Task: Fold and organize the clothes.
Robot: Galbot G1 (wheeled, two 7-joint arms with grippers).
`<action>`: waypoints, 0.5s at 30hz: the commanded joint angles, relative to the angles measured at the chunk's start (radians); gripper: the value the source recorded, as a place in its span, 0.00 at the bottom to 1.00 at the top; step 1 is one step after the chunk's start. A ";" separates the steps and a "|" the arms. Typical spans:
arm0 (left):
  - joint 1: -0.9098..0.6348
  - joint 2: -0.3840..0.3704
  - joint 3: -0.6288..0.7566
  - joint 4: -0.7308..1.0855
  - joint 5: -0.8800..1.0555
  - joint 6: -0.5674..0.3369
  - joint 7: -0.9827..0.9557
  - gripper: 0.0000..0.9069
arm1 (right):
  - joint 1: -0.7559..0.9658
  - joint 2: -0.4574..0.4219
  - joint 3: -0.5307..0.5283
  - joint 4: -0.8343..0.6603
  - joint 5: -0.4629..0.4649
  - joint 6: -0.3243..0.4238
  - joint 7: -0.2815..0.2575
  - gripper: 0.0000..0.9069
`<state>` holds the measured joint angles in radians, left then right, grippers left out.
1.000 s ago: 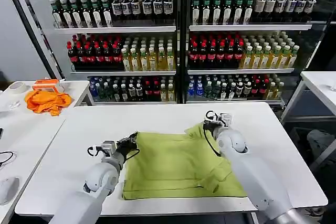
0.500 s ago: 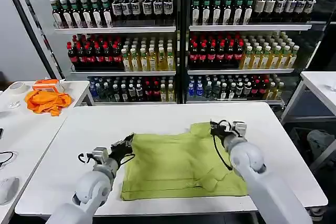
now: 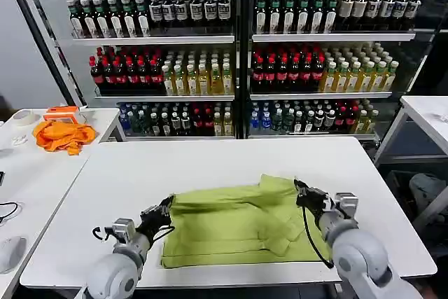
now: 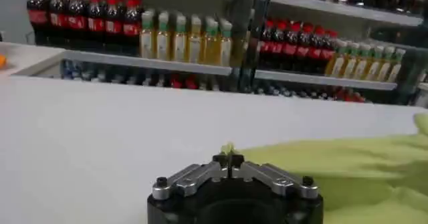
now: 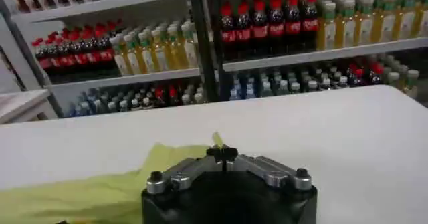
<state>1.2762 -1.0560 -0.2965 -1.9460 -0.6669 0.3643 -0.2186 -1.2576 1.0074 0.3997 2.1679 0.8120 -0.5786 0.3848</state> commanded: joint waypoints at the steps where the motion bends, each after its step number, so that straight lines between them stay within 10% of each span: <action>1: 0.115 -0.011 -0.021 -0.068 0.045 0.004 0.004 0.02 | -0.178 -0.007 0.089 0.126 -0.024 0.000 -0.003 0.00; 15: 0.115 -0.049 0.000 0.002 0.181 0.005 0.015 0.02 | -0.087 0.021 0.013 -0.031 -0.046 0.001 0.000 0.00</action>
<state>1.3648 -1.0923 -0.2956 -1.9730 -0.5729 0.3684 -0.2047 -1.3534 1.0157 0.4349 2.1923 0.7778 -0.5786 0.3843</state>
